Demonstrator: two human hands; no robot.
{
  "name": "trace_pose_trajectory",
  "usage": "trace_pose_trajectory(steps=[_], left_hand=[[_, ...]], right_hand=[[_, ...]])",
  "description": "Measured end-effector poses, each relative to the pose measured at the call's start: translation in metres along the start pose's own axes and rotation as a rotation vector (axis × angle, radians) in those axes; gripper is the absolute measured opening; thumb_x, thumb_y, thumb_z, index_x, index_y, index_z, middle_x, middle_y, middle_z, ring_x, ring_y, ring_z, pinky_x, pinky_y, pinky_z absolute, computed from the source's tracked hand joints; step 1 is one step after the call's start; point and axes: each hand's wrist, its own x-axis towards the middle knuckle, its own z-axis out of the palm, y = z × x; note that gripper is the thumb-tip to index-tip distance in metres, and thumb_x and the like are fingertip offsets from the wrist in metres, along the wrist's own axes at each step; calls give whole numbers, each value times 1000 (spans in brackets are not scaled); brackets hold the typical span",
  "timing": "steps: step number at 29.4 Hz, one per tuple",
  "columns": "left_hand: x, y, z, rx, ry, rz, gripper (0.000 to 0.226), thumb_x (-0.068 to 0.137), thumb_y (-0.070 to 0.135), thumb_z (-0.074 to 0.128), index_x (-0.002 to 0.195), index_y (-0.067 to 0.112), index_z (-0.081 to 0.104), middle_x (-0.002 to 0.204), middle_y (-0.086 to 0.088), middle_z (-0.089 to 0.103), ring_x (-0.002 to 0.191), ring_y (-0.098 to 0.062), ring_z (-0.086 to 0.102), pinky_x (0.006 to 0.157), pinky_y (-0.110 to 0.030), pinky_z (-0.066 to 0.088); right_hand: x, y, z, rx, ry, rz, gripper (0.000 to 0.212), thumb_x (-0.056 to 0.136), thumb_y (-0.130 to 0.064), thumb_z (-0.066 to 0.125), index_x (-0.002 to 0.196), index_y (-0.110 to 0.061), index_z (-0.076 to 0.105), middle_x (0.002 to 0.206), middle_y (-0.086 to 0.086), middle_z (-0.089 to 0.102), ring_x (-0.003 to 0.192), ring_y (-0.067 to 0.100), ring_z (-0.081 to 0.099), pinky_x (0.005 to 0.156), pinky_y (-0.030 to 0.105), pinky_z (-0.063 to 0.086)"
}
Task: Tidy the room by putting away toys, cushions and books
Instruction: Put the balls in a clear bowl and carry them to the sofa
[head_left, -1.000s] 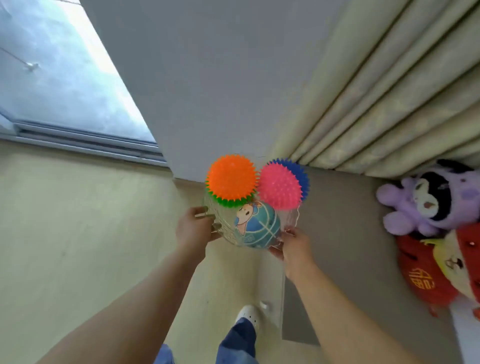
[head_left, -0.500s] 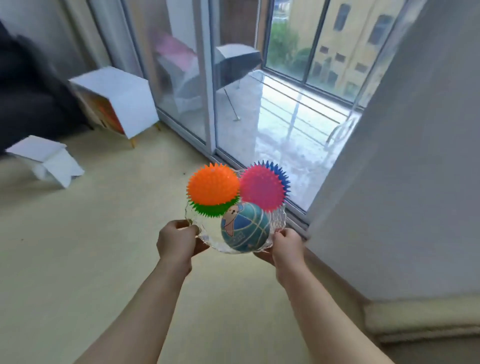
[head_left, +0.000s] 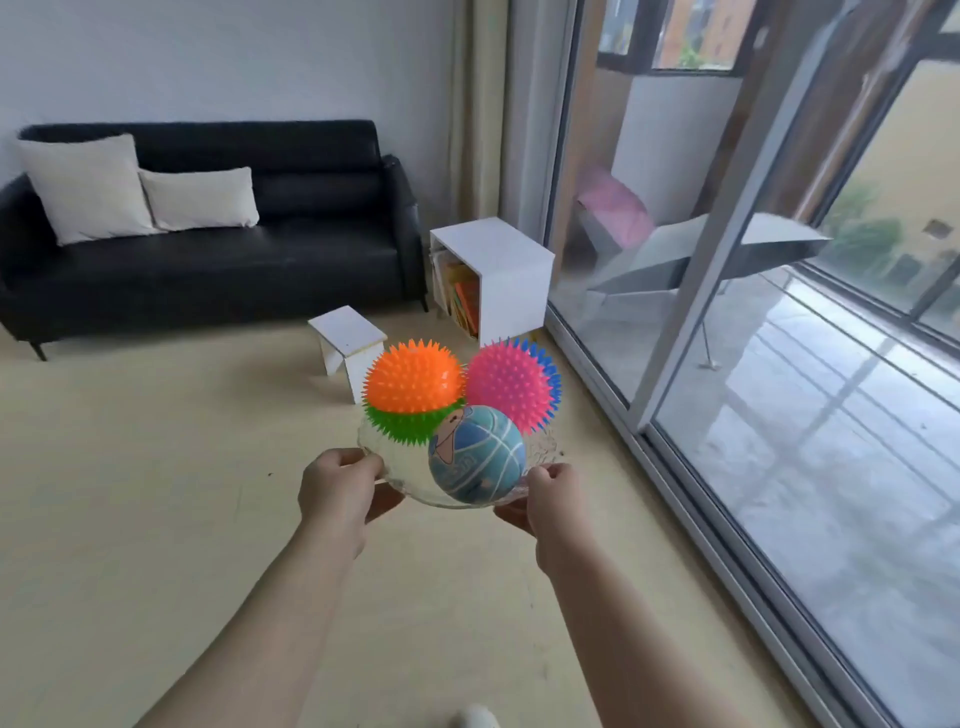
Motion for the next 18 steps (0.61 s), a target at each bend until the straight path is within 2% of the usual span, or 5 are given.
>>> trace_pose_trajectory(steps=[3,8,11,15,18], left_hand=[[77,49,6,-84,50,16,21,73,2,62,93,5,65,98,-16,68,81,-32,68,76,-44,58],[179,114,-7,-185,129,-6,17,82,-4,57,99,-1,61,93,-17,65,63,-25,65,52,-26,58],[253,141,-38,-235,213,-33,15,82,-4,58,96,-1,61,93,-18,66,63,-26,65,48,-22,55],[358,177,-79,-268,292,-16,7,81,-5,58,84,0,59,92,-18,66,64,-25,64,48,-21,54],[452,211,-106,-291,297,-14,6,81,-4,57,84,1,58,93,-19,64,62,-24,62,46,-22,54]], right_hand=[[62,-43,69,-34,-64,-13,17,93,0,33,102,4,47,109,30,57,68,27,61,44,25,54],[138,-94,180,-103,-134,-12,13,91,2,34,93,2,47,100,27,57,61,26,61,44,26,55],[180,-105,264,-170,-192,26,12,90,2,36,84,-2,46,98,25,58,57,25,61,48,28,55],[230,-124,382,-222,-258,-9,11,87,4,40,81,-2,46,84,20,57,56,25,60,53,32,56],[273,-137,477,-233,-256,-43,16,87,5,40,75,-3,45,77,18,56,54,25,60,54,33,57]])
